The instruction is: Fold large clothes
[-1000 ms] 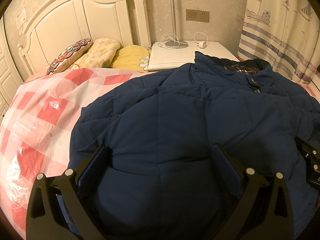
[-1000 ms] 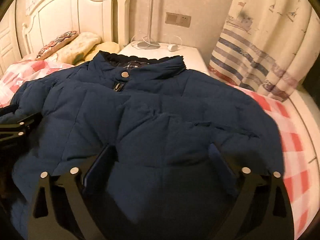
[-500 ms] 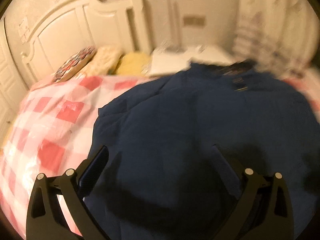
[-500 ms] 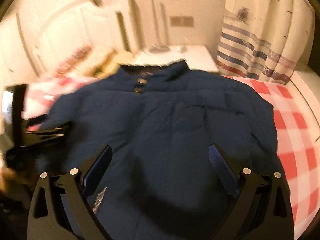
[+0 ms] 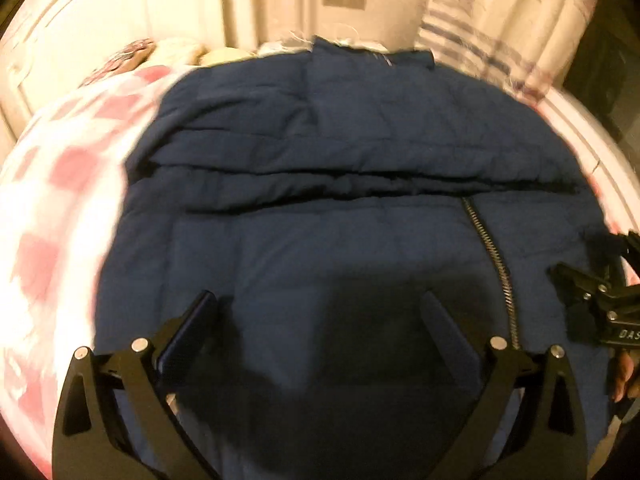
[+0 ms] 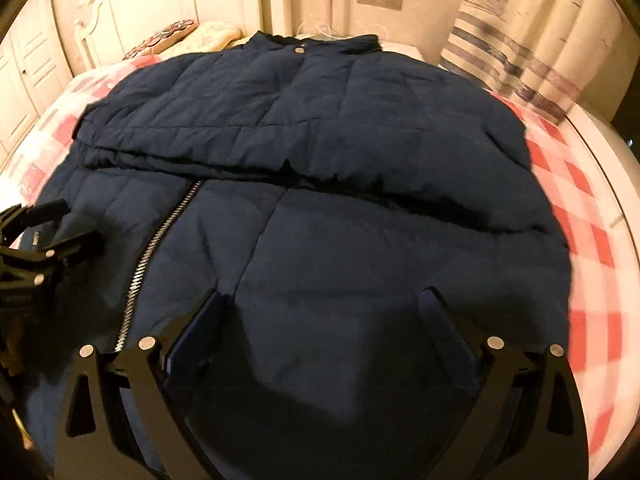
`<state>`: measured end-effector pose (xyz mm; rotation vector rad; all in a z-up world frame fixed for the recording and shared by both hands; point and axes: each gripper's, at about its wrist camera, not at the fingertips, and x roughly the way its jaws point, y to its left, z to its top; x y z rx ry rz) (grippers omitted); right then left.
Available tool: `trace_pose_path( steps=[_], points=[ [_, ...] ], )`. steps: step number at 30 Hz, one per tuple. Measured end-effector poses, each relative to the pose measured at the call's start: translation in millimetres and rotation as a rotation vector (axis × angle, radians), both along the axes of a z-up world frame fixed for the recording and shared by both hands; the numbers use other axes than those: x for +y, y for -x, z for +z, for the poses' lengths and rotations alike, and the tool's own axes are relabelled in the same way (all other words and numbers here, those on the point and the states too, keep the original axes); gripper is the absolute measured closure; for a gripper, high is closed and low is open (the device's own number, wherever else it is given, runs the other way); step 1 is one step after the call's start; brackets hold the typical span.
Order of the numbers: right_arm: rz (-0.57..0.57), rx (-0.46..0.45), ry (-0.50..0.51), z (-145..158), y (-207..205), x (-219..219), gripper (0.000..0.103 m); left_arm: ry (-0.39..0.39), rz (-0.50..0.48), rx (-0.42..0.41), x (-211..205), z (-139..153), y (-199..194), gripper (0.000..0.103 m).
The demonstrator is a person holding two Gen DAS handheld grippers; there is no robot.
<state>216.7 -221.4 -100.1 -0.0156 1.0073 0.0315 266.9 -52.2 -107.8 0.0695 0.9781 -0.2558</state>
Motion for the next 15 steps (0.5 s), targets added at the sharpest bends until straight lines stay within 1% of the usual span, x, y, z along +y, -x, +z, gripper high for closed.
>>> trace_pose_path(
  steps=[1,3,4,6,7,8,9,10,11,12,14,15],
  points=[
    [0.000,-0.021,-0.005,6,7,-1,0.008,0.011,-0.003,-0.019,5,5,9,0.002],
    [-0.010,-0.064,-0.006,19,29,-8,0.008,-0.011,-0.001,-0.042,10,7,27,0.002],
    [-0.013,-0.068,-0.007,19,38,-11,0.008,-0.029,-0.003,-0.045,14,4,35,0.002],
    [-0.019,-0.051,0.010,13,49,-17,0.008,-0.082,0.003,-0.016,20,-13,42,0.002],
    [-0.021,-0.015,0.036,2,52,-21,0.008,-0.083,0.007,-0.031,23,-18,44,0.002],
    [-0.019,0.021,0.053,-9,53,-23,0.006,-0.068,0.008,-0.046,26,-18,47,0.002],
    [-0.024,0.001,0.052,-15,59,-26,0.004,-0.063,0.018,-0.040,28,-18,47,0.002],
    [-0.033,-0.007,0.042,-15,62,-28,0.004,-0.054,0.026,-0.023,28,-18,47,0.002],
    [-0.049,0.003,0.024,-14,66,-30,0.004,-0.041,0.036,-0.016,30,-16,48,0.002],
    [-0.064,0.001,0.018,-10,71,-29,0.005,-0.028,0.047,-0.025,32,-11,54,0.002],
    [-0.053,-0.025,0.019,1,88,-21,0.005,-0.011,0.017,-0.079,29,2,73,0.002],
    [-0.019,-0.050,0.017,7,99,-13,0.005,-0.013,0.000,-0.104,26,6,83,0.002]
  ],
)
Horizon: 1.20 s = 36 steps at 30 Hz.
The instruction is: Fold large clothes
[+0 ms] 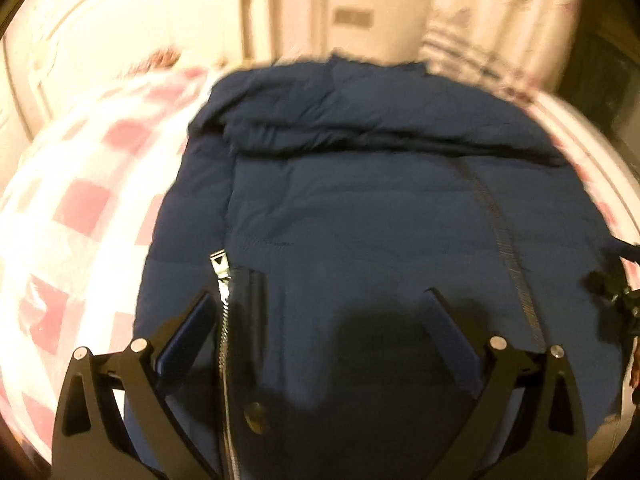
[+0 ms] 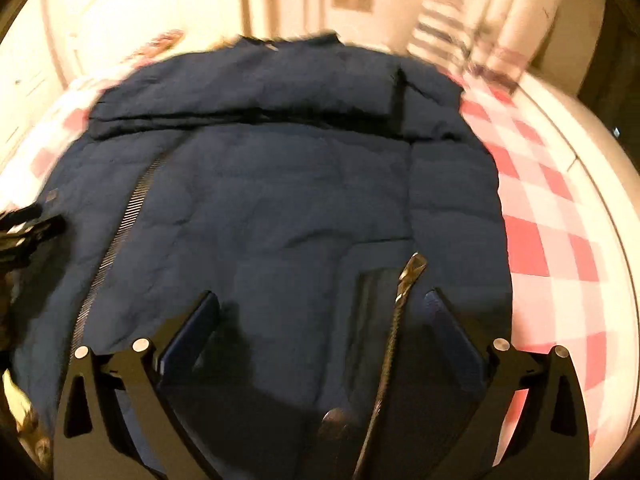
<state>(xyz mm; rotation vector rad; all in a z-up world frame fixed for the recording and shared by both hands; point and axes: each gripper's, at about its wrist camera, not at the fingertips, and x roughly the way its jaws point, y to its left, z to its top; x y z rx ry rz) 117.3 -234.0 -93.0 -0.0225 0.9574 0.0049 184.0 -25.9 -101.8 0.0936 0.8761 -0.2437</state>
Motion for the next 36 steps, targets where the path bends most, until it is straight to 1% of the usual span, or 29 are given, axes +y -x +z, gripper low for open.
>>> trace_pose_path(
  steps=[2,3,4,5,7,8,9,10,12,13,15,17,18,19,20,21,22,24,25,26,27,28,29,30,31,32,33,35,36],
  points=[
    [0.077,-0.043,0.006,5,22,15,0.005,-0.026,-0.059,-0.068,-12,9,27,0.002],
    [0.116,-0.054,0.011,5,32,24,0.005,-0.040,-0.090,-0.081,-19,10,36,0.002],
    [0.146,-0.055,0.018,3,38,30,0.005,-0.074,-0.142,-0.088,-31,7,48,0.002],
    [0.173,-0.047,0.027,-3,45,38,0.005,-0.113,-0.174,-0.082,-40,1,53,0.002],
    [0.205,-0.031,0.075,-20,59,52,0.005,-0.208,-0.200,-0.062,-54,-21,60,0.002],
    [0.196,-0.061,0.076,-23,62,53,0.005,-0.192,-0.191,-0.093,-52,-24,62,0.002],
    [0.180,-0.076,0.043,-25,64,49,0.005,-0.174,-0.187,-0.090,-49,-24,62,0.002],
    [0.172,-0.070,0.023,-25,64,45,0.005,-0.152,-0.183,-0.060,-45,-23,60,0.002],
    [0.161,-0.052,0.034,-23,66,46,0.005,-0.138,-0.167,-0.037,-38,-17,60,0.002],
    [0.159,-0.048,0.054,-19,70,48,0.005,-0.136,-0.160,-0.053,-33,-13,64,0.002],
    [0.161,-0.071,0.084,-13,82,50,0.005,-0.121,-0.160,-0.091,-25,-6,78,0.002],
    [0.172,-0.133,0.072,-5,99,46,0.005,-0.099,-0.167,-0.111,-17,-2,91,0.002],
    [0.179,-0.148,0.056,-6,104,44,0.005,-0.112,-0.173,-0.107,-13,-5,95,0.002],
    [0.192,-0.152,0.037,-10,112,43,0.005,-0.140,-0.173,-0.096,-14,-12,98,0.002],
    [0.202,-0.134,0.036,-19,115,42,0.005,-0.166,-0.175,-0.081,-14,-19,99,0.002],
    [0.202,-0.113,0.038,-28,116,41,0.005,-0.160,-0.178,-0.074,-12,-24,98,0.002],
    [0.194,-0.156,0.010,-31,122,37,0.005,-0.119,-0.164,-0.070,-4,-25,100,0.002],
    [0.189,-0.160,0.008,-30,126,35,0.005,-0.109,-0.153,-0.051,1,-22,101,0.002],
    [0.184,-0.150,0.024,-26,127,36,0.005,-0.113,-0.145,-0.067,5,-17,105,0.002],
    [0.179,-0.152,0.032,-23,129,35,0.005,-0.120,-0.136,-0.101,10,-13,111,0.002],
    [0.176,-0.175,0.045,-18,134,33,0.005,-0.132,-0.129,-0.138,16,-9,119,0.002],
    [0.175,-0.192,0.052,-17,137,32,0.005,-0.143,-0.126,-0.147,19,-11,125,0.002],
    [0.174,-0.205,0.056,-17,140,29,0.005,-0.154,-0.122,-0.138,22,-14,126,0.002],
    [0.171,-0.199,0.056,-22,141,25,0.005,-0.147,-0.118,-0.108,28,-22,125,0.002],
    [0.166,-0.178,0.045,-28,140,21,0.005,-0.098,-0.109,-0.093,35,-25,124,0.002],
    [0.158,-0.163,-0.001,-36,139,14,0.005,-0.058,-0.096,-0.078,41,-26,122,0.002],
    [0.149,-0.183,-0.031,-36,141,10,0.005,-0.030,-0.082,-0.052,45,-25,119,0.002],
    [0.149,-0.165,-0.013,-32,143,11,0.005,-0.047,-0.080,-0.052,47,-20,121,0.002],
    [0.153,-0.169,-0.001,-27,147,10,0.005,-0.059,-0.075,-0.069,48,-16,124,0.002]
  ],
)
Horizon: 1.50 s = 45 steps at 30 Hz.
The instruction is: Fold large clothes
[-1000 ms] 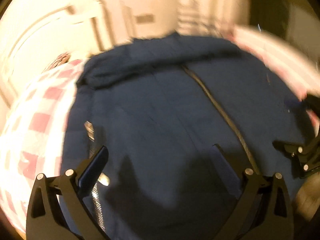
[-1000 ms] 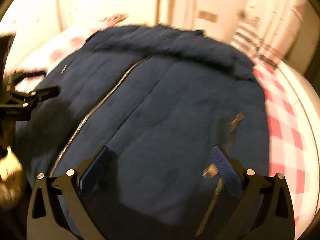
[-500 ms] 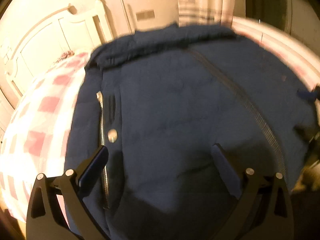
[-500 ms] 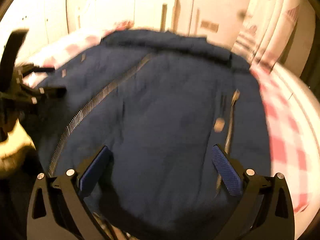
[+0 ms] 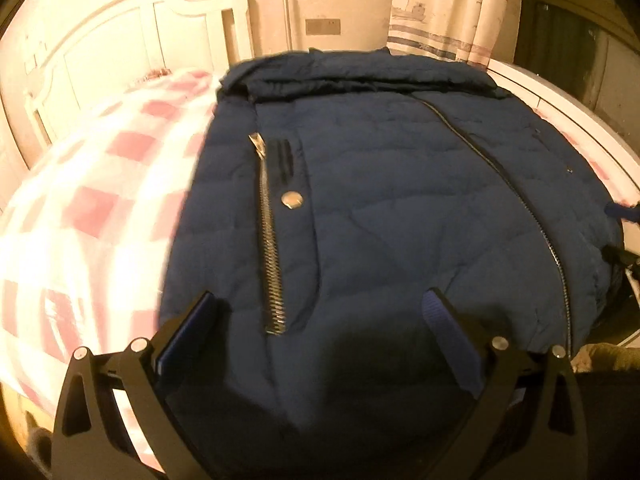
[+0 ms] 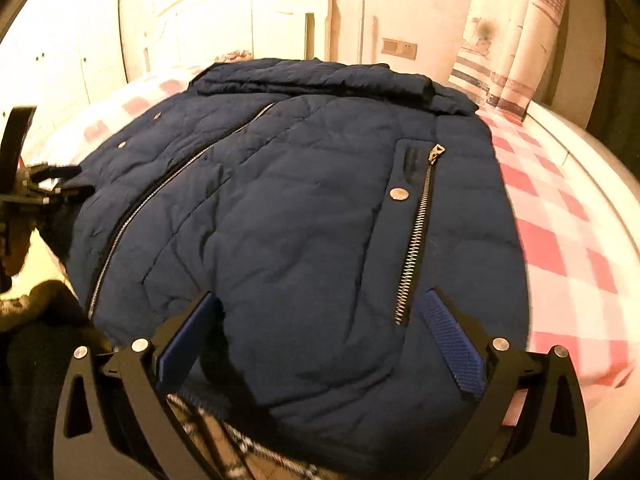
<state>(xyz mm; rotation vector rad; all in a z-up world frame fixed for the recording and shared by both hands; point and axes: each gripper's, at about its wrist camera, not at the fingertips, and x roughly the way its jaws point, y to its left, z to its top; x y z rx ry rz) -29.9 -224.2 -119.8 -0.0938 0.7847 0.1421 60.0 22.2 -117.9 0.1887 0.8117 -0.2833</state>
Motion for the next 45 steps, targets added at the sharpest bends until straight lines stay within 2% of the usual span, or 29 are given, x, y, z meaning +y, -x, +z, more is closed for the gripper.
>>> trace_pose_path(
  steps=[2,5,8,10,12,14,16,20,21,22,24,25,26,27,30,32,34,35,36,38,39,41,42,43,44,45],
  points=[
    [-0.015,-0.031,0.005,8,9,-8,0.005,0.005,0.027,-0.042,10,8,6,0.002],
    [-0.112,-0.046,-0.039,12,24,-42,0.005,0.075,0.082,-0.036,36,10,6,0.002],
    [-0.221,-0.024,-0.177,3,37,-81,0.005,0.121,0.155,0.012,63,2,3,0.002],
    [-0.251,-0.008,-0.269,-5,45,-96,0.008,0.163,0.175,0.041,75,-4,2,0.002],
    [-0.255,0.000,-0.291,-11,48,-99,0.017,0.194,0.175,0.054,81,-7,2,0.002],
    [-0.232,0.015,-0.278,-15,45,-93,0.021,0.179,0.168,0.051,78,-7,2,0.002],
    [-0.219,0.034,-0.252,-19,42,-84,0.020,0.171,0.153,0.051,77,-7,5,0.002],
    [-0.197,0.056,-0.287,-25,44,-81,0.020,0.187,0.110,0.058,75,-7,14,0.002],
    [-0.191,0.051,-0.303,-25,47,-82,0.023,0.189,0.076,0.061,73,-7,19,0.006],
    [-0.183,0.051,-0.315,-24,48,-83,0.027,0.195,0.045,0.062,69,-6,22,0.021],
    [-0.151,0.049,-0.319,-22,53,-82,0.040,0.184,0.010,0.056,65,-3,29,0.035],
    [-0.128,0.038,-0.326,-19,57,-81,0.044,0.185,0.008,0.054,65,-2,30,0.042],
    [-0.117,0.026,-0.334,-16,60,-81,0.051,0.195,0.009,0.055,66,-1,29,0.046],
    [-0.116,0.016,-0.343,-14,62,-83,0.054,0.222,0.015,0.065,71,-1,27,0.049],
    [-0.132,0.010,-0.401,-17,63,-93,0.053,0.261,0.036,0.088,80,-4,22,0.046],
    [-0.179,0.029,-0.425,-26,61,-102,0.051,0.255,0.029,0.089,78,-3,24,0.042],
    [-0.223,0.052,-0.447,-35,59,-110,0.042,0.211,0.002,0.093,69,-3,26,0.023],
    [-0.232,0.069,-0.455,-38,57,-112,0.025,0.182,-0.002,0.091,64,-4,27,0.022],
    [-0.229,0.078,-0.466,-41,57,-113,0.020,0.160,0.000,0.084,61,-5,29,0.022],
    [-0.202,0.065,-0.478,-42,59,-110,0.022,0.144,0.002,0.075,59,-5,30,0.023],
    [-0.186,0.061,-0.479,-42,58,-108,0.031,0.152,0.004,0.079,61,-5,30,0.027],
    [-0.142,0.076,-0.491,-43,58,-101,0.043,0.175,-0.015,0.095,65,-3,29,0.045],
    [-0.129,0.065,-0.484,-42,59,-98,0.054,0.189,-0.020,0.096,67,-1,30,0.068],
    [-0.112,0.050,-0.496,-40,60,-98,0.062,0.187,0.001,0.089,70,2,31,0.085],
    [-0.108,0.035,-0.505,-38,62,-98,0.071,0.215,0.001,0.093,74,4,31,0.087],
    [-0.108,0.024,-0.507,-35,65,-97,0.074,0.240,-0.003,0.082,76,7,34,0.091]
  ],
)
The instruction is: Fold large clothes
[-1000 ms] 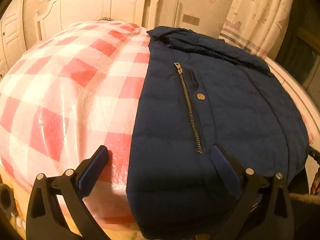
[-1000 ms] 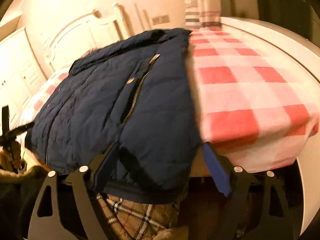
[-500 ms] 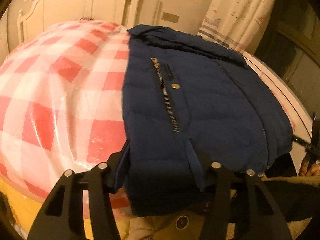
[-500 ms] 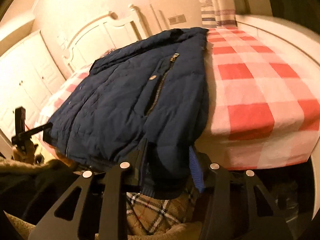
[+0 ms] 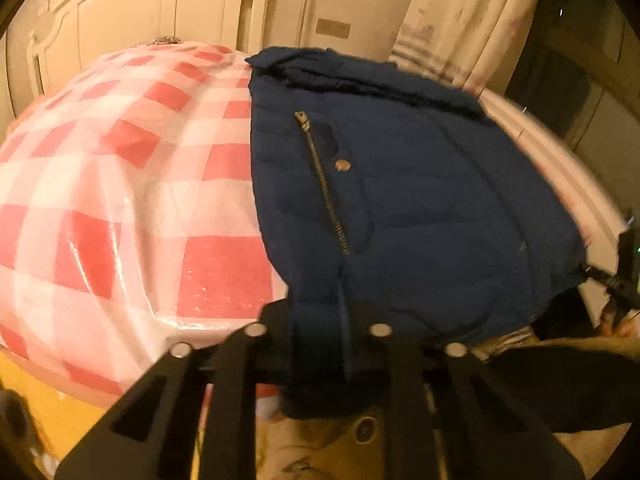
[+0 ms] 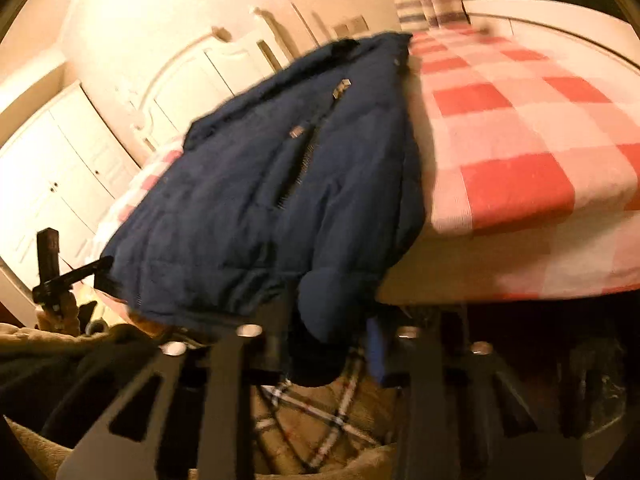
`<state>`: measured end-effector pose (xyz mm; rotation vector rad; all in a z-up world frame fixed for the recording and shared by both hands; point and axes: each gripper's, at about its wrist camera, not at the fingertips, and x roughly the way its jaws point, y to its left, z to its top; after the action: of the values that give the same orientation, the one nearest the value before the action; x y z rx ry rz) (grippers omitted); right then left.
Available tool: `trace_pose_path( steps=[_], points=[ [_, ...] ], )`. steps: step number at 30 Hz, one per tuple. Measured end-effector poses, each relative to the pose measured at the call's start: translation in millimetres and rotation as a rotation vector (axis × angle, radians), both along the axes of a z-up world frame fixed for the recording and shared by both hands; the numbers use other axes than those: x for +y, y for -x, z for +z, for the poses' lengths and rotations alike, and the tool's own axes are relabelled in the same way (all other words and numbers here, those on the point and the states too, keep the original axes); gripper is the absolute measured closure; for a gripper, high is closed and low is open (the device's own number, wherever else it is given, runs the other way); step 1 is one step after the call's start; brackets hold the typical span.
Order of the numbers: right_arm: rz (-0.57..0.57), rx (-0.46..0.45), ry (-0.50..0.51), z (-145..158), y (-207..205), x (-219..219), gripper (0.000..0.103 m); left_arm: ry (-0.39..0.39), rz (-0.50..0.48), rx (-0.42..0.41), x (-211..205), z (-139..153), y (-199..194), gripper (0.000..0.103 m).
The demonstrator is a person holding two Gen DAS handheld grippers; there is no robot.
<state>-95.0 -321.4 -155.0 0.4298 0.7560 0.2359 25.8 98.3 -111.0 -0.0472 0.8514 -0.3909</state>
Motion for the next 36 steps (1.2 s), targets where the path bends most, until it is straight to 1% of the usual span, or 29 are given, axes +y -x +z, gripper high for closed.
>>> trace_pose_path(
  steps=[2,3,4,5,6,9,10,11,12,13,15,16,18,21,23,24,25,26,27,29,30,32,34,35,36],
  points=[
    [-0.002,-0.048,0.002,11,9,5,0.077,0.007,-0.001,-0.019,-1,4,4,0.092],
    [-0.005,-0.068,-0.004,16,11,5,0.078,-0.006,0.003,-0.026,-3,4,4,0.091],
    [-0.012,-0.110,-0.028,25,16,4,0.078,-0.024,0.008,-0.017,-6,1,2,0.090],
    [-0.018,-0.131,-0.034,29,16,4,0.078,-0.040,0.007,-0.006,-9,-1,-1,0.088],
    [-0.027,-0.145,-0.023,33,16,3,0.077,-0.062,0.009,-0.002,-12,-3,-3,0.084],
    [-0.014,-0.116,0.000,36,2,6,0.075,-0.112,0.042,-0.003,-17,-6,-6,0.054],
    [-0.018,-0.116,0.003,36,0,7,0.075,-0.131,0.058,-0.007,-18,-8,-6,0.049],
    [-0.024,-0.115,0.008,37,-2,7,0.075,-0.128,0.059,-0.006,-16,-9,-7,0.049],
    [-0.031,-0.112,0.016,37,-4,7,0.074,-0.112,0.056,0.003,-14,-11,-8,0.050],
    [-0.036,-0.103,0.028,36,-6,8,0.073,-0.098,0.052,0.001,-11,-10,-8,0.057],
    [-0.047,-0.077,0.043,31,-9,7,0.072,-0.049,0.015,0.008,-11,-9,-7,0.084],
    [-0.048,-0.076,0.047,29,-9,7,0.072,-0.043,0.012,0.005,-11,-8,-7,0.089],
    [-0.042,-0.089,0.048,26,-6,10,0.077,-0.019,0.004,-0.005,-10,-5,-4,0.093],
    [-0.026,-0.117,0.040,31,5,13,0.080,0.106,-0.005,-0.038,2,14,8,0.094],
    [-0.010,-0.159,-0.028,41,18,7,0.081,0.222,-0.021,-0.087,16,45,26,0.094],
    [0.007,-0.207,-0.078,53,31,6,0.081,0.256,-0.033,-0.111,20,57,34,0.094],
    [0.019,-0.240,-0.100,64,39,7,0.081,0.309,-0.056,-0.156,27,78,50,0.094],
    [0.032,-0.281,-0.120,77,50,9,0.081,0.345,-0.072,-0.190,32,93,61,0.094],
    [0.057,-0.347,-0.142,98,66,12,0.081,0.376,-0.086,-0.225,36,108,71,0.094],
    [0.078,-0.441,-0.133,131,84,17,0.081,0.452,-0.098,-0.294,50,136,83,0.094],
    [0.080,-0.498,-0.111,154,91,18,0.081,0.508,-0.097,-0.310,58,147,78,0.094],
    [0.063,-0.547,-0.081,183,84,16,0.081,0.547,-0.082,-0.315,63,162,56,0.093],
    [0.049,-0.554,-0.051,205,56,11,0.081,0.543,-0.041,-0.300,56,172,17,0.093],
    [0.040,-0.550,-0.030,212,38,10,0.081,0.544,-0.023,-0.279,53,174,0,0.093],
    [0.030,-0.530,-0.018,218,9,7,0.081,0.550,0.003,-0.239,46,175,-23,0.093]
  ],
)
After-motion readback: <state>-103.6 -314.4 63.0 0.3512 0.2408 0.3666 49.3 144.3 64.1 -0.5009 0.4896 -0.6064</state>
